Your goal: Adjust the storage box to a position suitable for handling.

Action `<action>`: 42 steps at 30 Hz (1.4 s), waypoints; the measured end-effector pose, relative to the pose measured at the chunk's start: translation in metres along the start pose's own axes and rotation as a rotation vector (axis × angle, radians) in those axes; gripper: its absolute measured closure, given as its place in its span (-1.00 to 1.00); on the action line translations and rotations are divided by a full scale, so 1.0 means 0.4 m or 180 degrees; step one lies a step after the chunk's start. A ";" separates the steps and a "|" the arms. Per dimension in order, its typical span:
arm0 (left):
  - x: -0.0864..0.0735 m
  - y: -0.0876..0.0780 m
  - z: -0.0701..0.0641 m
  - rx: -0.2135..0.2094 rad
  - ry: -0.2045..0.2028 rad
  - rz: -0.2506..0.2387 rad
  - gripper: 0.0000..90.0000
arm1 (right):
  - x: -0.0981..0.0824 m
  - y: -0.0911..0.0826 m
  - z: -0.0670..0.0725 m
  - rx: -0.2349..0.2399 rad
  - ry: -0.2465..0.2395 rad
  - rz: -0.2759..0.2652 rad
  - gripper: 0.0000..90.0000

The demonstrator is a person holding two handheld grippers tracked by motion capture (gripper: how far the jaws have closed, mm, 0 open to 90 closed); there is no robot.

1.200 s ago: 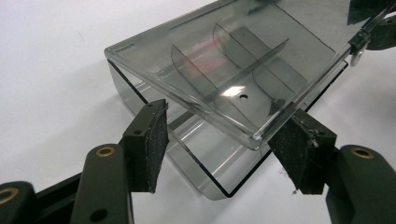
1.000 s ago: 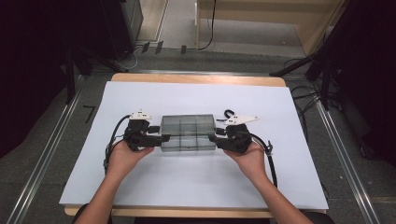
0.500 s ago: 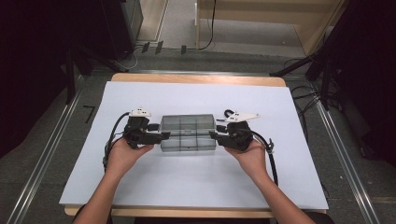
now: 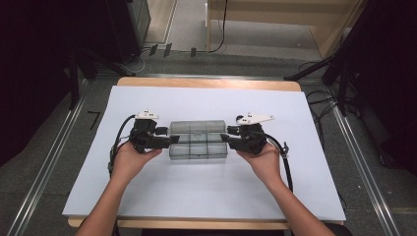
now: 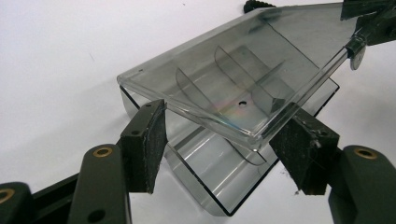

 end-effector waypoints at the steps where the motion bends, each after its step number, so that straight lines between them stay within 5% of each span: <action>1: 0.006 -0.001 0.004 0.0011 0.0008 -0.0009 -0.15 | 0.008 0.001 -0.001 -0.0006 -0.0011 -0.0011 0.37; 20: 0.050 -0.002 0.038 0.0117 0.0111 -0.0100 0.09 | 0.062 0.010 -0.010 -0.0008 -0.0004 -0.0174 0.45; 42: 0.084 0.019 0.084 0.0205 0.0061 -0.0126 0.26 | 0.102 0.033 -0.034 0.0004 -0.0006 -0.0304 0.52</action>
Point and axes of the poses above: each handheld gripper's, and its own axes: y roughly forward along the jaws, x roughly out of its top, z roughly to its left, the point moved 8 cm from there along y, roughly forward along the jaws, and after that the axes turned 15 degrees about y, right-handed, at the moved point
